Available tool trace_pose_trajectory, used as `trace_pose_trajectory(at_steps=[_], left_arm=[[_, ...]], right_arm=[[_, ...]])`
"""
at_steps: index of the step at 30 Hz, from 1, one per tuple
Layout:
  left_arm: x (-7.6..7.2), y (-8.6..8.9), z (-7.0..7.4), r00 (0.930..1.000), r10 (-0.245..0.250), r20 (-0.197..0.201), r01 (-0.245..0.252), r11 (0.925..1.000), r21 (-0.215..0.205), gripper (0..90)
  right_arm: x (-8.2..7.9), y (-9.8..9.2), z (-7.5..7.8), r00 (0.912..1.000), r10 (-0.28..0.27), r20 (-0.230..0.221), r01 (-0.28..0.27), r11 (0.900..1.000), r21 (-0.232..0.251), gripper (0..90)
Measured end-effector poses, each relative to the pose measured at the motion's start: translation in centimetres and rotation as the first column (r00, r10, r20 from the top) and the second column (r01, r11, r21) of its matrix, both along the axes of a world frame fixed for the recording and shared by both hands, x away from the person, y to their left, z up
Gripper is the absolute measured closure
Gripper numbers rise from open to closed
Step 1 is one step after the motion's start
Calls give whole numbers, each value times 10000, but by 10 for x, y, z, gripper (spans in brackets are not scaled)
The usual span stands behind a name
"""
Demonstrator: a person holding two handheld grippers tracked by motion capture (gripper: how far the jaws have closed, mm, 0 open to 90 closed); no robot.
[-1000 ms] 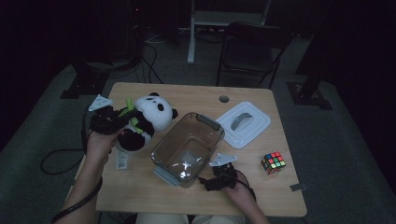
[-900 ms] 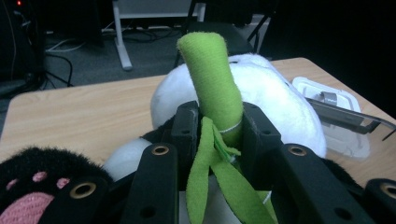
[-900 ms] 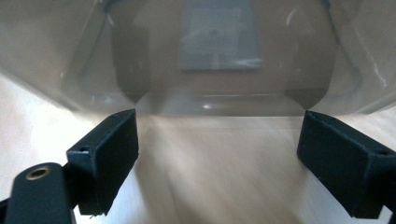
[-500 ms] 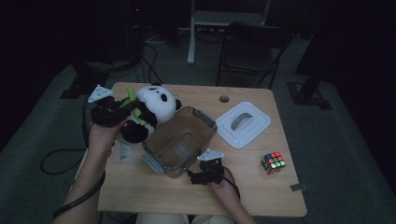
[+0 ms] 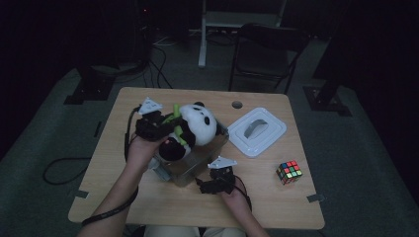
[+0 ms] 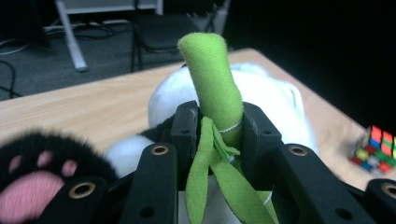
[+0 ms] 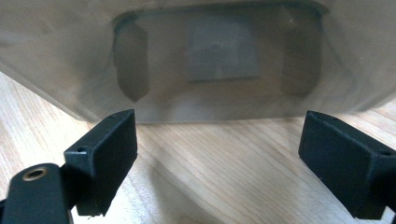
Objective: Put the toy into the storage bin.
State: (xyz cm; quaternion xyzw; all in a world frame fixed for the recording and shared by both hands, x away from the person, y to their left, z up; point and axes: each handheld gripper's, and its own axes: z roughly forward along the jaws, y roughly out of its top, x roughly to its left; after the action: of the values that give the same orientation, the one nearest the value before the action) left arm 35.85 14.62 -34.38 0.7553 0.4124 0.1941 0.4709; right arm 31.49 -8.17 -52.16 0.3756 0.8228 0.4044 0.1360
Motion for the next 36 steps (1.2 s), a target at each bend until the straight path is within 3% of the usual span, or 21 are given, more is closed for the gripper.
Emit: trace_pose_trajectory(at_steps=[1,2,3,4,8,12,16,18,19,21,24,31,36], left_arm=[[-1,-3,-3,10000,-58,-41,58,9999,128,703],[-1,-5,-6,9996,-164,-235,164,9999,-5,703],[-4,-8,-8,9991,-340,-271,343,9993,126,702],[-8,-14,-10,9977,-647,-225,658,9964,537,695],[-10,-21,-15,9961,-805,-356,832,9931,831,633],[-11,-20,-10,9942,-1011,-365,1024,9941,370,516],[-14,-9,2,9935,-1130,-124,1131,9936,77,485],[-14,-3,6,9922,-1231,-214,1229,9924,-86,491],[-14,0,7,9937,-1108,-150,1110,9938,102,482],[-13,7,8,9932,-1149,-203,1147,9934,-77,478],[-13,18,9,9966,-815,-83,815,9967,-27,476],[-7,44,-2,9978,-407,-528,408,9992,-2,448],[-5,59,-8,9983,-172,-553,170,9998,-42,448]], right_arm=[[0,-1,0,10000,-26,-11,26,10000,57,113],[0,-2,0,10000,-23,-58,23,10000,91,114],[0,-3,0,9999,-27,-99,28,9999,119,114],[0,-4,0,9999,-48,-91,49,9999,139,114],[1,-7,-1,9998,-55,-182,59,9998,176,114],[0,-9,1,9999,-18,-144,20,9999,137,114],[1,-14,2,9999,-101,-126,103,9998,176,114],[2,-16,3,9997,-175,-172,178,9996,202,114],[2,-17,3,9997,-188,-143,191,9996,207,114],[3,-18,3,9996,-210,-168,214,9995,221,114],[3,-19,2,9997,-179,-176,182,9997,181,114],[2,-22,2,9996,-168,-223,172,9997,166,114],[2,-24,1,9993,-141,-339,146,9998,150,114]])
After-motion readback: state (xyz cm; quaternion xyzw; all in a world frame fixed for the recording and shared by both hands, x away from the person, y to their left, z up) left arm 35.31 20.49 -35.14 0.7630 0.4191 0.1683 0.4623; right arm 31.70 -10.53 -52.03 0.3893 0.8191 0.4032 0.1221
